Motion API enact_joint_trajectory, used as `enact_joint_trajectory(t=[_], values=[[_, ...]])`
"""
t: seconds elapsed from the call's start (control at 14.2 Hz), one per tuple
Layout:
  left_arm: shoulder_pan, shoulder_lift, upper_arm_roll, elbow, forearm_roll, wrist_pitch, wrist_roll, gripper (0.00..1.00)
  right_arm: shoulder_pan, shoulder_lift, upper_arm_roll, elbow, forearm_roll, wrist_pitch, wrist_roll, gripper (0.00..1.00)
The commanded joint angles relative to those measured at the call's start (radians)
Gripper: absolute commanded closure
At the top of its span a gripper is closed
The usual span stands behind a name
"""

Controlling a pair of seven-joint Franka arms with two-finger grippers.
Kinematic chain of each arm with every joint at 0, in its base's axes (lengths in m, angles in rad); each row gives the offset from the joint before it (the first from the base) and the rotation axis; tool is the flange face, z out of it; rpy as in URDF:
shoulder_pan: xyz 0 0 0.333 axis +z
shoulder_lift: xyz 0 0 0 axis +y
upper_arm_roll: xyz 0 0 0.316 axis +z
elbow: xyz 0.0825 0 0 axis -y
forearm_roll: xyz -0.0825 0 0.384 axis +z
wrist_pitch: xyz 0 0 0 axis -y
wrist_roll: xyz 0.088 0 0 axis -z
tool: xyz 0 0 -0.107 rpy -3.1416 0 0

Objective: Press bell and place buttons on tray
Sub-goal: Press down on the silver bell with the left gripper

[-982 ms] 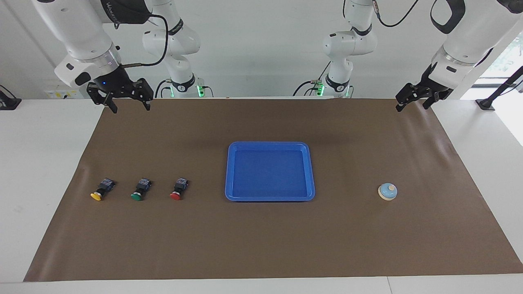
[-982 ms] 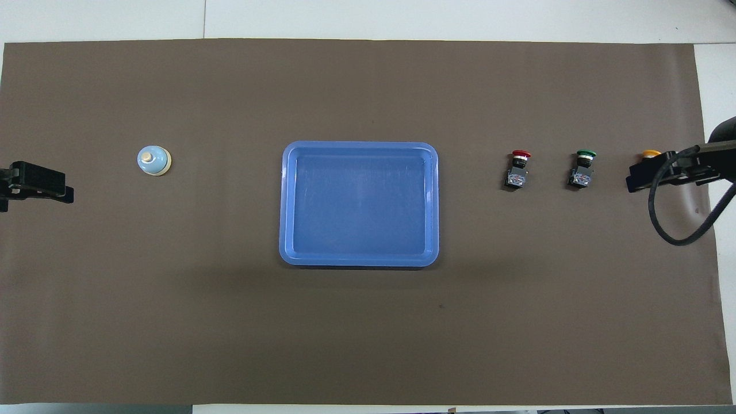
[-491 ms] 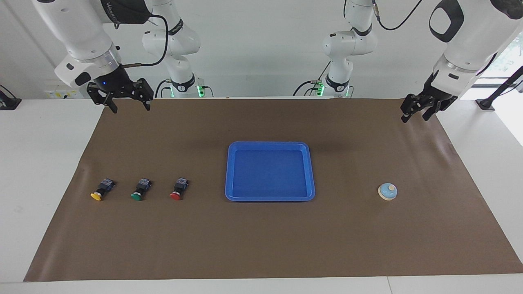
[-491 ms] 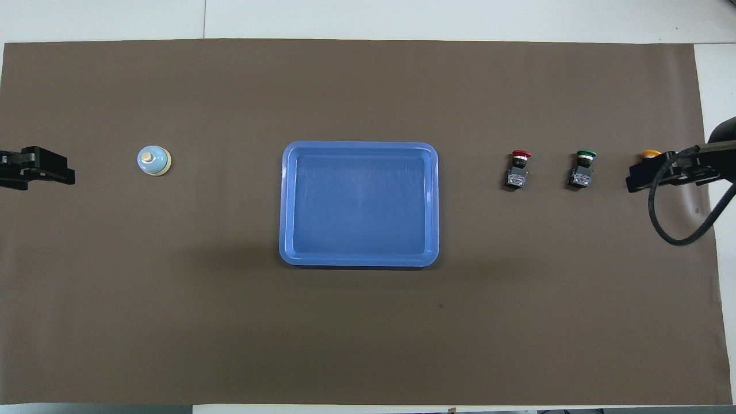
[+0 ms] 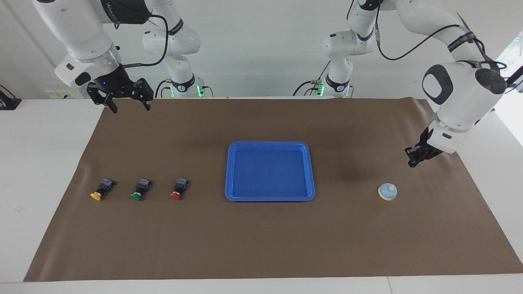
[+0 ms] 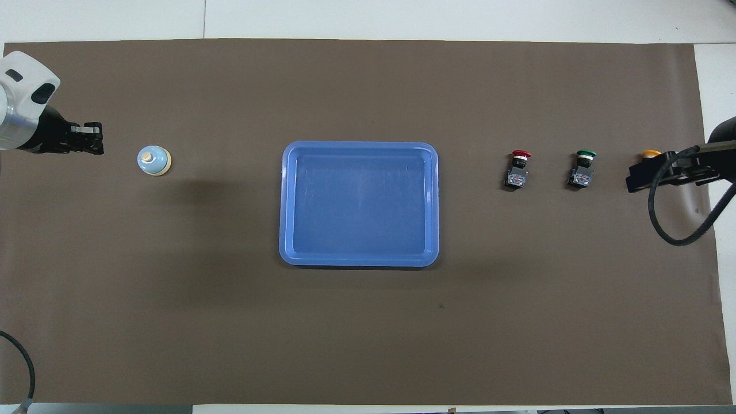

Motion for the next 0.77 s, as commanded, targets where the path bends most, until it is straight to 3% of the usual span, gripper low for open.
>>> enact_joint_trajectory(t=[0.0, 0.42, 0.7], values=[[0.008, 0.005, -0.003, -0.056, 0.013, 0.089, 0.005, 1.00, -0.014, -0.016, 0.005, -0.020, 0.017, 0.003, -0.022, 0.00], [-0.046, 0.100, -0.002, -0.035, 0.073, 0.124, -0.033, 1.00, -0.014, -0.016, 0.005, -0.020, 0.017, 0.003, -0.022, 0.00], [-0.034, 0.119, -0.003, -0.044, 0.076, 0.169, -0.036, 1.00, -0.014, -0.015, 0.005, -0.020, 0.017, 0.003, -0.022, 0.00]])
